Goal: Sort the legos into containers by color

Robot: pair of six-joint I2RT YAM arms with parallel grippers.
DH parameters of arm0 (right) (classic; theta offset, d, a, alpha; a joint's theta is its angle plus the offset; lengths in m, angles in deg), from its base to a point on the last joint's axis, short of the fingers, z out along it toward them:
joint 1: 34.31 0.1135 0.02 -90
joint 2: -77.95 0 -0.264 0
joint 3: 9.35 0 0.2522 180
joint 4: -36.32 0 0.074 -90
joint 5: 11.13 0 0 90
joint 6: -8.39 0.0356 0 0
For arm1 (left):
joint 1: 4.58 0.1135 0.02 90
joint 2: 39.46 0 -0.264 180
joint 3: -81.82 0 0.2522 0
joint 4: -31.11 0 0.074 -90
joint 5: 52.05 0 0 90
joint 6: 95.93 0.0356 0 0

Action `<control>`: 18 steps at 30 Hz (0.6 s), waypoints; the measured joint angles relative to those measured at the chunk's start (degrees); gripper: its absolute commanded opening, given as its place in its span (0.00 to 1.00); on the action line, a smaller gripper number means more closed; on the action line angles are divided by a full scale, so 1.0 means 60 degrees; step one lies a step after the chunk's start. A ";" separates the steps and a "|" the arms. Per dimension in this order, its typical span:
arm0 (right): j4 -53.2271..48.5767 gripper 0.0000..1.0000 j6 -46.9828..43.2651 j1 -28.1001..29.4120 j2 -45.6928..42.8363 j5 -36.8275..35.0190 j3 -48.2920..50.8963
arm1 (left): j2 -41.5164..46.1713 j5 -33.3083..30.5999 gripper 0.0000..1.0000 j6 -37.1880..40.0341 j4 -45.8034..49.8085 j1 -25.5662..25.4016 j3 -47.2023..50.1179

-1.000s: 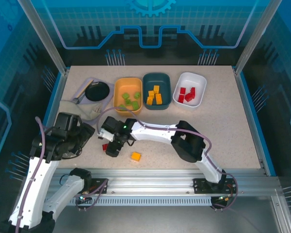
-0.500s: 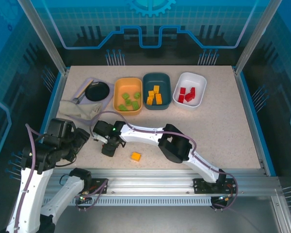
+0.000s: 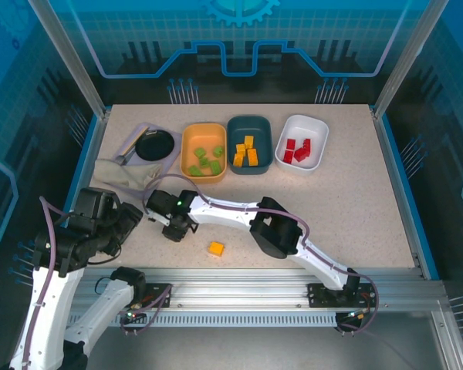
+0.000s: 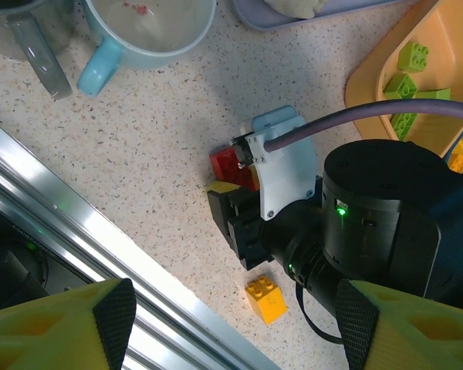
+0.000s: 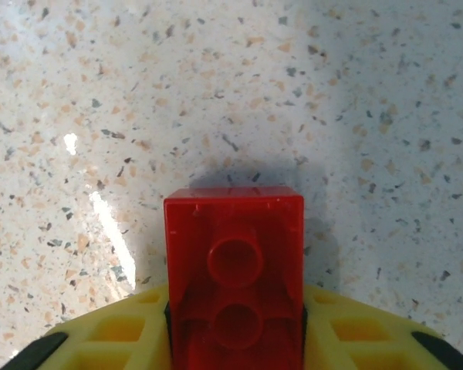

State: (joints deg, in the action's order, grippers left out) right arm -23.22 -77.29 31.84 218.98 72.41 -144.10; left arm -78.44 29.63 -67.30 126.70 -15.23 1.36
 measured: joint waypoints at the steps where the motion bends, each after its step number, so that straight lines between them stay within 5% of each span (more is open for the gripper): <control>1: 0.0055 0.32 0.0044 -0.0033 -0.0022 0.0000 0.0033 | 0.0011 0.0025 0.72 0.0000 -0.0036 0.0000 0.0007; 11: 0.0820 0.30 0.1202 -0.1297 -0.2459 0.0171 0.2718 | 0.0036 0.0612 0.72 -0.0036 -0.0568 0.0000 0.0805; 18: 0.1333 0.30 0.2229 -0.3668 -0.5646 0.0393 0.4572 | -0.1235 0.2393 0.72 -0.0007 -0.2652 -0.0095 0.1792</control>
State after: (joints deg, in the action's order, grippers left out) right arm -15.22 -63.91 9.83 185.10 74.77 -116.67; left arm -85.85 43.99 -67.34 110.78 -15.80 12.11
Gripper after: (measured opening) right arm 0.331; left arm 0.722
